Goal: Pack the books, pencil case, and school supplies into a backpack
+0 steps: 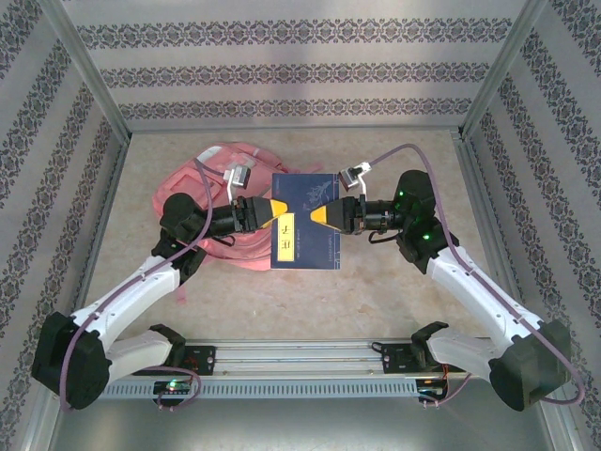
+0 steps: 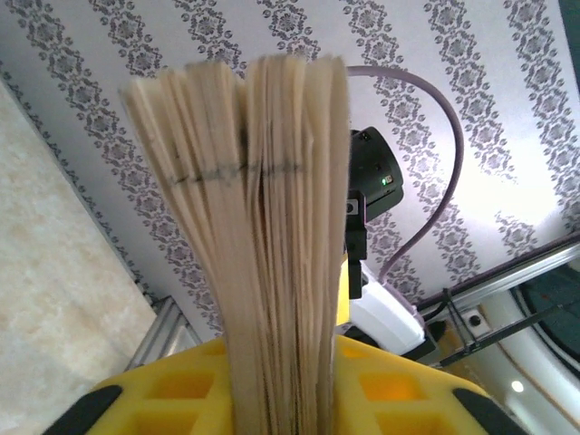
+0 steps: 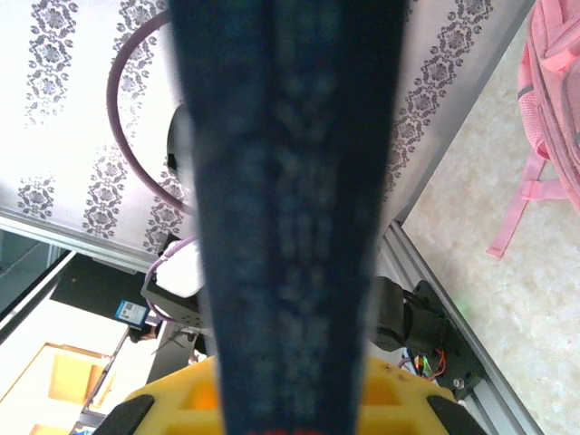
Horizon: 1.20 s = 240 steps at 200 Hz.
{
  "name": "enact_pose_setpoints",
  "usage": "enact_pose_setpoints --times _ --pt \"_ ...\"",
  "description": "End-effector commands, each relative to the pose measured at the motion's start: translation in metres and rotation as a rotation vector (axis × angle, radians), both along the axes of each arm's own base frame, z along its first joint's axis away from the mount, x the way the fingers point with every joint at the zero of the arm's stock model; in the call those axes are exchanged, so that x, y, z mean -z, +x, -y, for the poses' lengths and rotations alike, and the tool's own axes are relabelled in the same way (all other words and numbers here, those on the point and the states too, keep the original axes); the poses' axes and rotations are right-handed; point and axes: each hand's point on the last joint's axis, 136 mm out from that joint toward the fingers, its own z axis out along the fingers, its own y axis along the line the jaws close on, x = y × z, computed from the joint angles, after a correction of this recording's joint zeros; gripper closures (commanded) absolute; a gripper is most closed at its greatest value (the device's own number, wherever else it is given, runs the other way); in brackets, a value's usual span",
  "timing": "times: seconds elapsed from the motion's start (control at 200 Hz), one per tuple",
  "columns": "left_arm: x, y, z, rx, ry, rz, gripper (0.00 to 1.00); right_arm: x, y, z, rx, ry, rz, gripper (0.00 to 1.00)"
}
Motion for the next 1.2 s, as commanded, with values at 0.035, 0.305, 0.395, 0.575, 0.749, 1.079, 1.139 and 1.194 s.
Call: enact_pose_setpoints --times 0.035,0.305,0.395,0.575,0.749,1.079,1.139,1.194 --pt "-0.013 -0.011 -0.004 0.040 -0.041 0.064 0.81 -0.019 -0.001 -0.005 0.008 0.055 0.068 1.00" --pt "-0.017 -0.018 -0.006 0.055 -0.058 0.067 1.00 -0.019 0.013 -0.002 0.085 0.040 0.088 1.00" --pt "-0.022 -0.014 -0.009 0.024 -0.073 0.071 1.00 -0.015 0.024 0.004 0.167 0.023 0.090 0.88" --pt "-0.041 0.019 -0.023 -0.197 -0.129 0.074 1.00 -0.015 0.045 0.020 0.387 0.050 0.105 0.54" --pt "-0.059 0.057 -0.059 -0.539 -0.216 0.084 1.00 -0.021 0.060 0.030 0.554 0.184 0.079 0.45" --pt "-0.070 0.077 -0.066 -0.636 -0.289 0.066 1.00 -0.060 0.067 -0.002 0.593 0.373 0.097 0.37" --pt "-0.071 0.080 -0.068 -0.655 -0.295 0.067 1.00 -0.062 0.068 -0.010 0.595 0.391 0.089 0.37" --pt "-0.071 0.082 -0.069 -0.667 -0.293 0.063 1.00 -0.065 0.067 -0.016 0.592 0.404 0.098 0.37"
